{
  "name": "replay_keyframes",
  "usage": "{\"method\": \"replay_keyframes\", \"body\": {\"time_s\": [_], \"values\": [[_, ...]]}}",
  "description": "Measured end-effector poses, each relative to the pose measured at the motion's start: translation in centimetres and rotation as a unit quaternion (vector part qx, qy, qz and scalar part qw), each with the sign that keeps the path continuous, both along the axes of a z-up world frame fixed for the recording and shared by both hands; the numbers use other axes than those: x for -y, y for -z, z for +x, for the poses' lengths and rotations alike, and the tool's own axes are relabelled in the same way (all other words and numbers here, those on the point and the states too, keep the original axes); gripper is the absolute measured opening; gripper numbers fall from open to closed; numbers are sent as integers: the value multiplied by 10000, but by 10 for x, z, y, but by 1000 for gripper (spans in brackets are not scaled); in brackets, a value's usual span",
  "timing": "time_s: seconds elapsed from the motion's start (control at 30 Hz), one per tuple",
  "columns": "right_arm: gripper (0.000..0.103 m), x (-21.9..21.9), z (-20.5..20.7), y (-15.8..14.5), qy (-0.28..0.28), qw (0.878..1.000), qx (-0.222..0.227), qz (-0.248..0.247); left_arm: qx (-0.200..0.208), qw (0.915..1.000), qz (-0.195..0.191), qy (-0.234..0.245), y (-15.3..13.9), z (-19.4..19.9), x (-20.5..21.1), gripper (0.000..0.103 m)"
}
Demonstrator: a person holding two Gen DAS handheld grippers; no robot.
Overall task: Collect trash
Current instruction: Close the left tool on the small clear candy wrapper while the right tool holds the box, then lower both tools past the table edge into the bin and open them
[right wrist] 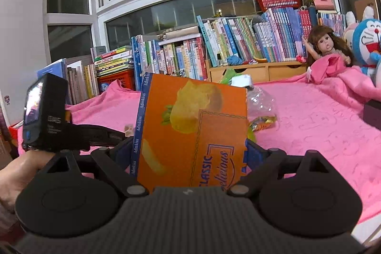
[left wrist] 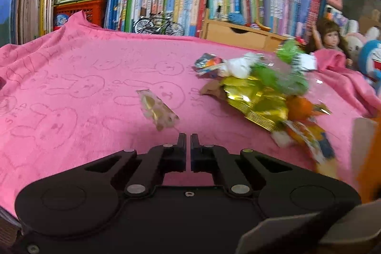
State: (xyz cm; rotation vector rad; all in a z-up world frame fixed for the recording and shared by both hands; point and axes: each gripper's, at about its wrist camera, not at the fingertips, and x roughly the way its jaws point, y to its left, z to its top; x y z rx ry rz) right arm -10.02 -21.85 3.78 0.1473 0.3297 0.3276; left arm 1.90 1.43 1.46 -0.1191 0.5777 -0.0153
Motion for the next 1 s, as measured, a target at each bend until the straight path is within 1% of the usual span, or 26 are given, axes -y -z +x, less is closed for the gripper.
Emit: {"method": "replay_keyframes", "body": {"time_s": [0.13,0.17,0.2,0.23,0.27,0.3,0.33,0.4,0.43,0.5,0.53,0.57,0.6,0.63,0.7,0.73,0.8,0.83,1.0], "values": [[91,-2,-12,9,-92,9998,-139,-47,150,9998,-7,143,-4,-29,3,4],[91,-3,-13,11,-106,9998,-161,-85,228,9997,-26,107,-6,-29,1,9],[91,-3,-15,12,-113,9997,-172,-113,331,9994,-63,20,-8,-26,-3,11],[91,-4,-15,13,-111,9997,-182,-145,368,9992,-97,-135,-9,-21,-7,21],[91,-5,-16,14,-100,9996,-192,-157,357,9989,-125,-283,-11,-16,-10,38],[91,-4,-16,14,-84,9997,-196,-148,358,9982,-176,-447,-11,-7,-15,47],[91,-4,-16,15,-69,9997,-206,-127,354,9978,-180,-531,-11,0,-17,52],[91,-4,-15,16,-39,9997,-225,-81,202,9970,-22,-747,-7,22,-19,55],[91,-4,-14,16,-31,9997,-229,-71,129,9964,60,-833,-3,31,-20,58],[91,-5,-14,17,-39,9997,-234,-61,-64,9944,198,-1033,4,52,-20,56],[91,-5,-13,17,-47,9997,-232,-63,-163,9935,187,-1110,8,61,-21,52],[91,-5,-13,17,-55,9997,-225,-70,-227,9931,75,-1144,12,68,-23,44],[91,-6,-13,17,-60,9997,-217,-79,-140,9924,21,-1223,13,70,-23,36],[91,-6,-13,16,-58,9997,-206,-85,-120,9921,-1,-1247,13,71,-25,13],[91,-6,-14,17,-78,9997,-197,-90,-143,9929,-52,-1180,12,69,-24,12],[91,-6,-15,17,-89,9997,-198,-85,-113,9934,-30,-1144,12,67,-24,9],[91,-6,-15,18,-95,9997,-202,-79,-18,9950,89,-994,9,57,-20,8],[91,-7,-16,19,-98,9997,-205,-77,8,9957,89,-925,7,52,-19,8],[91,-9,-23,22,-208,9994,-277,3,64,9981,-202,-585,-3,9,-17,8]]}}
